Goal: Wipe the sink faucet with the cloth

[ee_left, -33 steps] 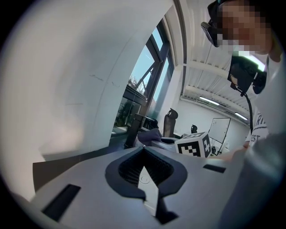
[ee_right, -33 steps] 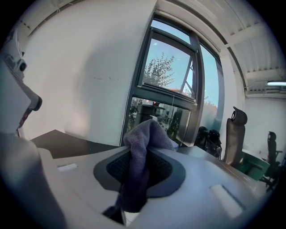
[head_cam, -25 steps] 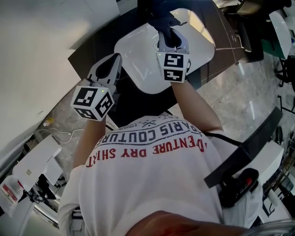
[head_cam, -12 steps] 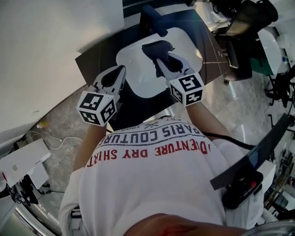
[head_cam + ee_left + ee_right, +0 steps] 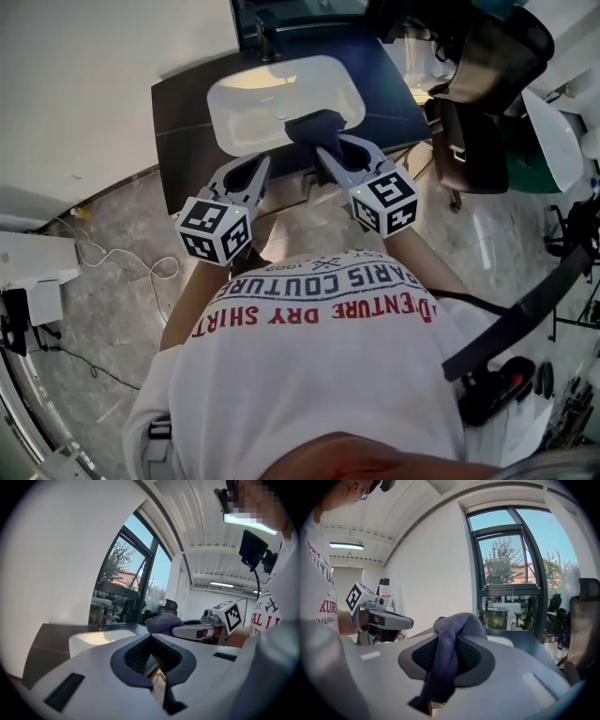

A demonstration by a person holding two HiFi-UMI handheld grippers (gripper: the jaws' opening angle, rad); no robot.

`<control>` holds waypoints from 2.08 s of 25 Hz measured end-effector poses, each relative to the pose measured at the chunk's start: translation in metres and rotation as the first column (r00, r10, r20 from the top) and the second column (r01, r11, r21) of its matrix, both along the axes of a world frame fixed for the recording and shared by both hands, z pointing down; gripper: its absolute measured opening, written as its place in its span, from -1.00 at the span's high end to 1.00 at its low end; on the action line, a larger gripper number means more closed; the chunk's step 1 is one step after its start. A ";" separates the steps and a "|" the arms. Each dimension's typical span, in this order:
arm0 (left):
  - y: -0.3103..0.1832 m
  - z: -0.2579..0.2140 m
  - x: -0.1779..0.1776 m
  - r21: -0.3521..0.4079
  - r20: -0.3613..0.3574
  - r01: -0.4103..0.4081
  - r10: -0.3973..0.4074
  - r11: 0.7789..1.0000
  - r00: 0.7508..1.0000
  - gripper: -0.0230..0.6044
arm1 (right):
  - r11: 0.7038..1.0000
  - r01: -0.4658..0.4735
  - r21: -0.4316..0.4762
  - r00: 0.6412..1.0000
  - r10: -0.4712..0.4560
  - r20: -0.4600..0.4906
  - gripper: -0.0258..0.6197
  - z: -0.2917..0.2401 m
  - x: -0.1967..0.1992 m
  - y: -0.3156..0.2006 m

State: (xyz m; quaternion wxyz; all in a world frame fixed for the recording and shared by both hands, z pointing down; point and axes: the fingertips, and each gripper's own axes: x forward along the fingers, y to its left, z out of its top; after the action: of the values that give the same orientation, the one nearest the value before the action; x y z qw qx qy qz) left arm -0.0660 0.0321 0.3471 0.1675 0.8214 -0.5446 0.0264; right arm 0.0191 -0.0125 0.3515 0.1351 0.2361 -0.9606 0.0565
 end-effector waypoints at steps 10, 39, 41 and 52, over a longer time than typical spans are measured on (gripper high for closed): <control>0.164 -0.009 0.229 -0.005 0.035 -0.008 0.008 1.000 0.999 0.92 | 0.990 0.126 -0.067 0.992 -0.125 0.018 0.70 0.015 0.195 0.163; 0.510 -0.080 0.379 0.057 0.046 0.072 -0.075 0.996 0.996 0.92 | 0.991 0.134 -0.025 0.984 -0.130 0.121 0.70 -0.075 0.375 0.512; 0.514 -0.085 0.383 0.064 0.039 0.084 -0.087 0.994 0.995 0.93 | 0.989 0.146 -0.024 0.983 -0.143 0.118 0.70 -0.077 0.379 0.517; 0.510 -0.095 0.408 0.071 0.041 0.081 -0.085 0.994 0.996 0.92 | 0.986 0.161 -0.037 0.980 -0.156 0.120 0.70 -0.083 0.397 0.516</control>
State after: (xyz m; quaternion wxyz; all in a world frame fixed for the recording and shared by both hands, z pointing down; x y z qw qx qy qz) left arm 0.3419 0.5418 0.2521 0.1277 0.8025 -0.5825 0.0187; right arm 0.4157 0.5036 0.2681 0.0881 0.1518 -0.9811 0.0818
